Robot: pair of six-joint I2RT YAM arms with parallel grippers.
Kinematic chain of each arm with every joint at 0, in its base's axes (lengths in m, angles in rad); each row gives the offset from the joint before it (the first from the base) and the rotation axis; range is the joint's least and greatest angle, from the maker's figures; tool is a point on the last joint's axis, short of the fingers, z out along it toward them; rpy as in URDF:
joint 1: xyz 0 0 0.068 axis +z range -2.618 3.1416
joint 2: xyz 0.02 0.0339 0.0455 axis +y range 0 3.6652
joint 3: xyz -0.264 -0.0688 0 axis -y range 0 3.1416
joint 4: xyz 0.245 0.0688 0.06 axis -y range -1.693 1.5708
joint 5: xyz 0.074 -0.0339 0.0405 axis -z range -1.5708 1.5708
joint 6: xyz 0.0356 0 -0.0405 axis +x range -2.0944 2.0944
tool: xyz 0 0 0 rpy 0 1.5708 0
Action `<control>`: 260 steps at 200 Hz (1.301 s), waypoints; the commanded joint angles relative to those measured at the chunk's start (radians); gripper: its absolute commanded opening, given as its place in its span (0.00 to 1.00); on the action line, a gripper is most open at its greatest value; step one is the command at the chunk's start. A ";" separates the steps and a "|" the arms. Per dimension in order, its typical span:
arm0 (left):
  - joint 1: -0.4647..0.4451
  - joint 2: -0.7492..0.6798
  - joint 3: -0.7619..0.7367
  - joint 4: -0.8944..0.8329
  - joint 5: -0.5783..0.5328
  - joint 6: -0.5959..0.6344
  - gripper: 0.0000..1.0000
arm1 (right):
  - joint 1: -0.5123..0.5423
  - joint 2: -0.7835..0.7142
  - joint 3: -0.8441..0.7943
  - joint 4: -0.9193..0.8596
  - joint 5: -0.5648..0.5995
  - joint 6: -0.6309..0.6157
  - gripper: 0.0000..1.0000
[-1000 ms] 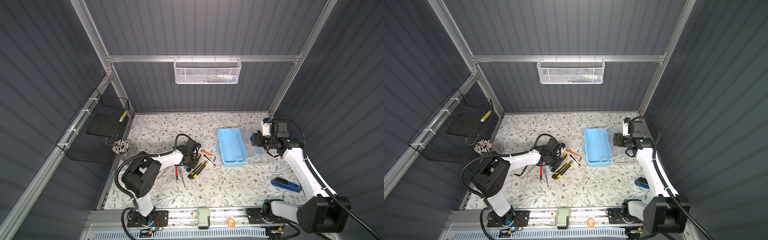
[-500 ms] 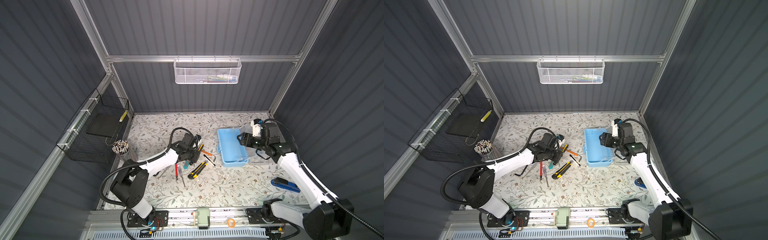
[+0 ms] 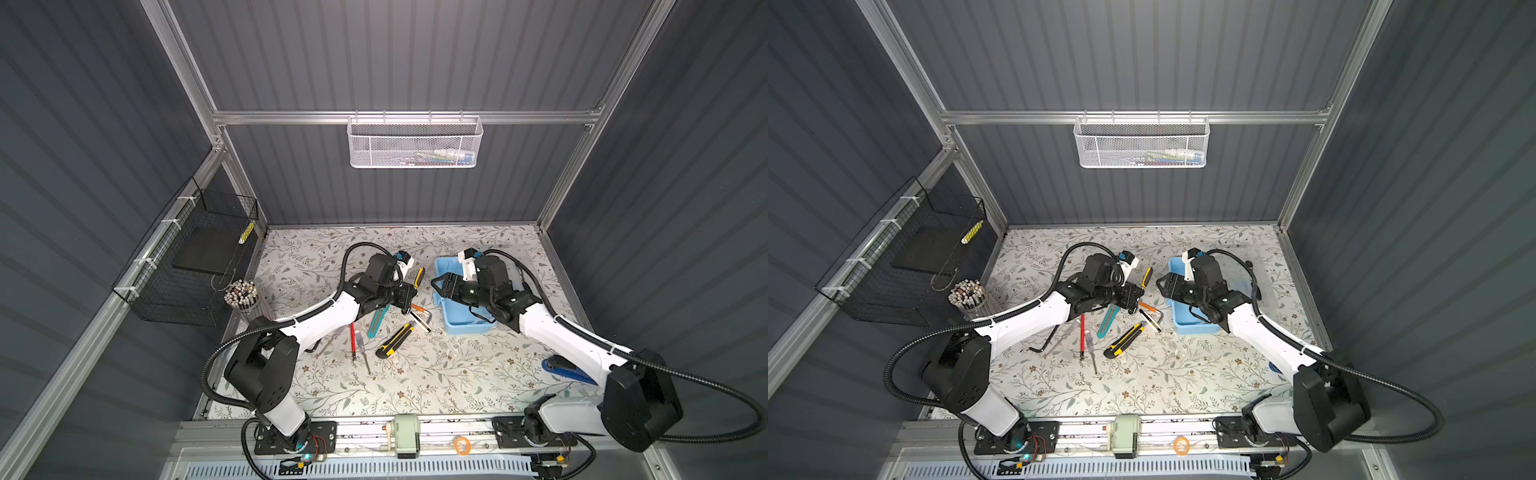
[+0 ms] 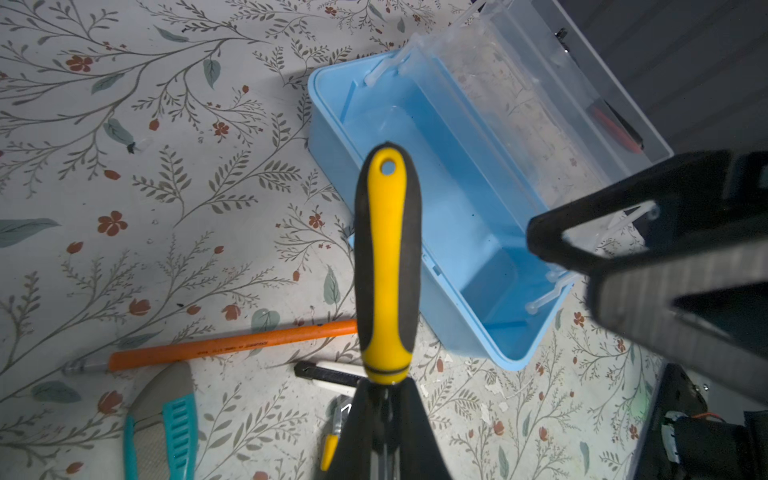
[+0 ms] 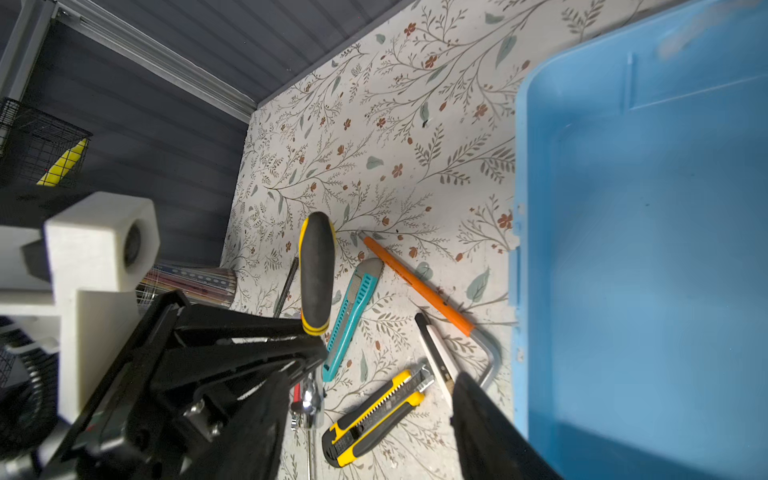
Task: Pack the tool kit
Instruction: 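Carry the screwdriver toward the right gripper while the right gripper moves to meet it, then close the right gripper on the screwdriver handle while the left gripper releases it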
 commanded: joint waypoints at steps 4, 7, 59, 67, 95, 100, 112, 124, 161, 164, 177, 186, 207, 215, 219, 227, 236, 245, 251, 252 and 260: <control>-0.010 0.015 0.037 0.075 0.060 -0.050 0.00 | 0.021 0.028 0.016 0.094 0.003 0.048 0.62; -0.012 0.016 0.035 0.078 0.061 -0.051 0.00 | 0.024 0.032 0.018 0.102 0.002 0.049 0.62; -0.021 0.036 0.048 0.113 0.098 -0.083 0.00 | 0.051 0.106 0.049 0.156 -0.002 0.075 0.58; -0.024 0.036 0.050 0.118 0.101 -0.085 0.00 | 0.051 0.112 0.053 0.157 0.003 0.073 0.56; -0.031 0.033 0.051 0.138 0.113 -0.098 0.00 | 0.052 0.137 0.075 0.162 0.017 0.068 0.45; -0.031 0.032 0.048 0.141 0.114 -0.100 0.00 | 0.052 0.141 0.079 0.165 0.015 0.068 0.42; -0.032 0.029 0.042 0.153 0.117 -0.110 0.00 | 0.052 0.146 0.088 0.175 0.012 0.071 0.34; -0.032 0.027 0.033 0.170 0.124 -0.121 0.00 | 0.052 0.149 0.094 0.181 0.001 0.074 0.28; -0.032 0.032 0.028 0.214 0.139 -0.148 0.07 | 0.052 0.142 0.099 0.182 -0.026 0.069 0.16; -0.032 0.032 0.028 0.217 0.138 -0.152 0.09 | 0.051 0.138 0.100 0.178 -0.026 0.066 0.15; -0.032 0.035 0.030 0.221 0.138 -0.158 0.20 | 0.045 0.120 0.109 0.140 -0.026 0.043 0.07; -0.032 0.033 0.032 0.218 0.129 -0.161 0.36 | 0.035 0.104 0.121 0.095 -0.025 0.019 0.04; -0.029 0.015 0.027 0.189 0.082 -0.150 0.68 | -0.021 0.042 0.148 -0.029 -0.038 -0.061 0.01; -0.027 0.005 0.025 0.166 0.039 -0.141 0.77 | -0.060 0.011 0.161 -0.090 -0.048 -0.103 0.01; -0.026 -0.002 0.023 0.151 0.022 -0.130 0.81 | -0.083 -0.006 0.167 -0.122 -0.052 -0.124 0.01; -0.025 -0.014 0.019 0.124 -0.010 -0.114 0.87 | -0.130 -0.040 0.182 -0.187 -0.054 -0.174 0.01; -0.020 -0.026 0.014 0.092 -0.041 -0.092 0.91 | -0.178 -0.076 0.205 -0.271 -0.044 -0.247 0.02; -0.016 -0.035 0.008 0.059 -0.070 -0.069 0.93 | -0.235 -0.099 0.237 -0.358 -0.009 -0.328 0.02; -0.012 -0.036 0.004 0.030 -0.088 -0.057 0.94 | -0.272 -0.108 0.262 -0.431 0.024 -0.378 0.03; -0.012 -0.037 0.004 0.026 -0.090 -0.056 0.95 | -0.277 -0.109 0.265 -0.444 0.029 -0.389 0.03; -0.002 -0.040 -0.002 -0.003 -0.103 -0.047 0.95 | -0.325 -0.109 0.299 -0.515 0.064 -0.458 0.03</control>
